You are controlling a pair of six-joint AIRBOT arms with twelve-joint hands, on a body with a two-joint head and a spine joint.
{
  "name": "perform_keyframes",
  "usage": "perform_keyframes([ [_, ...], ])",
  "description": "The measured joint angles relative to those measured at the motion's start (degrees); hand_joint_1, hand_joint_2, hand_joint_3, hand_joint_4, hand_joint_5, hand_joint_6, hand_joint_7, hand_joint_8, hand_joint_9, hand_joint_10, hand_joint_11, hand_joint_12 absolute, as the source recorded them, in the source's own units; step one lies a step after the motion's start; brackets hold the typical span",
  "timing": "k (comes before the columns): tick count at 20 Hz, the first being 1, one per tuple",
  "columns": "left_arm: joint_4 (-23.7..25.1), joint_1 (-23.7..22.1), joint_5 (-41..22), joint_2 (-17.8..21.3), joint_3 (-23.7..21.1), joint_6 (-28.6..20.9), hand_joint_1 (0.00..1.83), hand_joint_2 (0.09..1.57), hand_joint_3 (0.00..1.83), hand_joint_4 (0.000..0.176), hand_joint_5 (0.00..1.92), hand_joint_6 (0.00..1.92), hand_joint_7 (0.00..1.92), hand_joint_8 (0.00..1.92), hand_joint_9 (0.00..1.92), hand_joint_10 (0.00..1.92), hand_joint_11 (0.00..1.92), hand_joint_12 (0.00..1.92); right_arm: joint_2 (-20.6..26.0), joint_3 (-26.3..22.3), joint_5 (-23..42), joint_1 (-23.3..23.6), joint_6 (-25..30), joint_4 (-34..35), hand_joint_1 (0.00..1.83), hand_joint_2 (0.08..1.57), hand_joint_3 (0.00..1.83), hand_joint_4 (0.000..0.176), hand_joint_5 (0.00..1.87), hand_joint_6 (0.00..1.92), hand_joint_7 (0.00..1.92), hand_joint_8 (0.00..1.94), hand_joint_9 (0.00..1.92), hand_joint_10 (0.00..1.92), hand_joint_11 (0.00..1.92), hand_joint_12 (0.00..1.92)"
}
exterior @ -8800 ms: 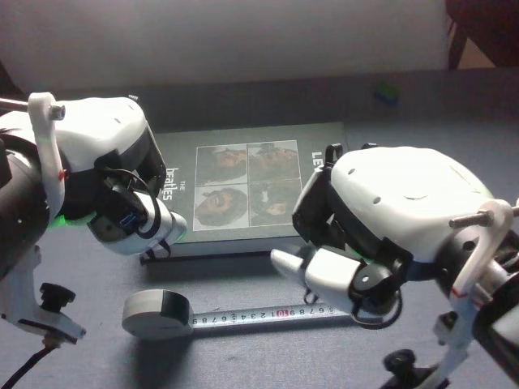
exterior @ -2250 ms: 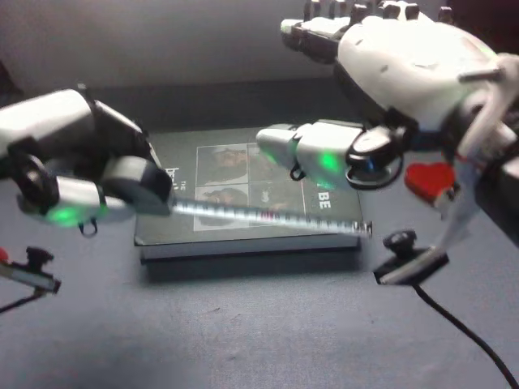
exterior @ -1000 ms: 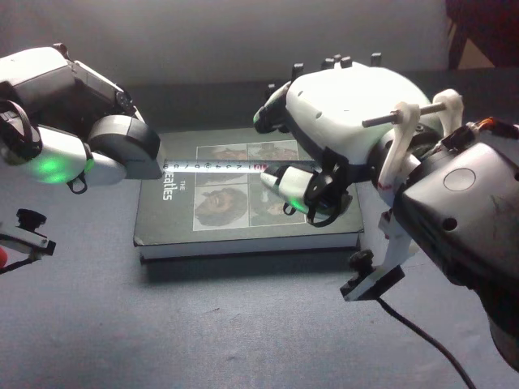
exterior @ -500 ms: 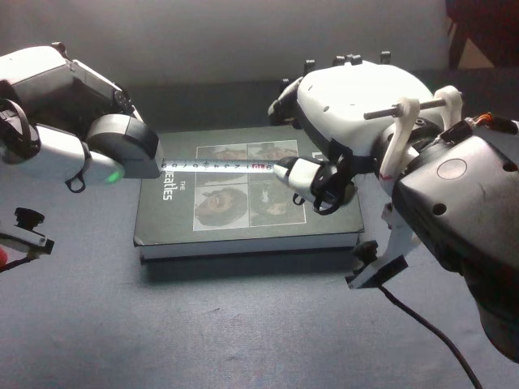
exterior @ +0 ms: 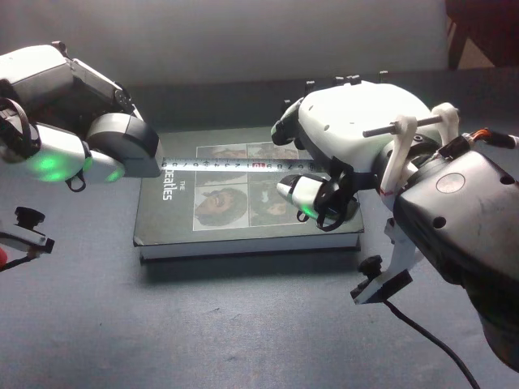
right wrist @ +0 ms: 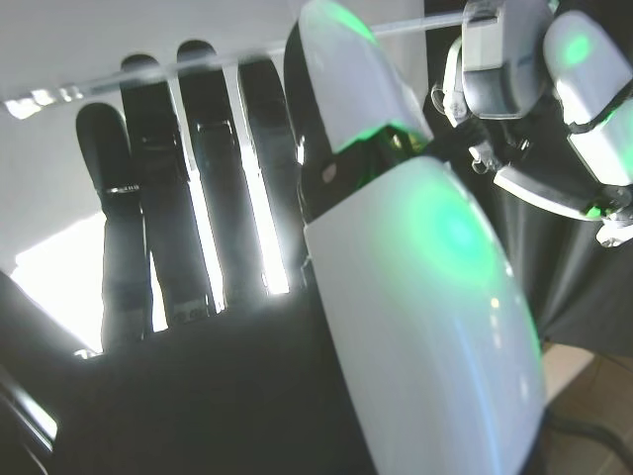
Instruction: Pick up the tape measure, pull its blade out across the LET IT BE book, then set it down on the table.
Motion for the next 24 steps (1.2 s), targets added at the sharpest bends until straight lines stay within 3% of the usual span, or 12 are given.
perform_keyframes([
  [22,0.0,0.0,-0.4,0.0,0.0,-0.1,1.37,1.12,0.00,0.000,0.93,1.00,0.94,0.94,0.96,1.19,0.85,1.08,0.0,0.0,0.0,0.0,0.1,-0.7,0.98,1.19,0.00,0.000,0.79,0.03,0.83,0.01,0.80,0.10,0.36,1.24],
  [23,0.0,0.0,-0.4,0.0,0.0,-0.1,1.37,1.12,0.00,0.000,0.93,1.00,0.94,0.94,0.95,1.19,0.85,1.07,0.0,0.0,0.0,0.0,0.2,-0.9,1.06,1.20,0.01,0.000,0.80,1.00,0.89,0.02,0.84,0.12,0.40,1.25],
  [24,0.0,0.0,-0.4,0.0,0.0,-0.1,1.37,1.12,0.00,0.000,0.92,1.01,0.93,0.94,0.95,1.20,0.83,1.08,0.0,0.0,0.0,0.0,0.3,-1.3,1.14,1.19,0.04,0.000,0.84,1.19,0.81,0.99,0.89,0.17,0.45,1.30],
])
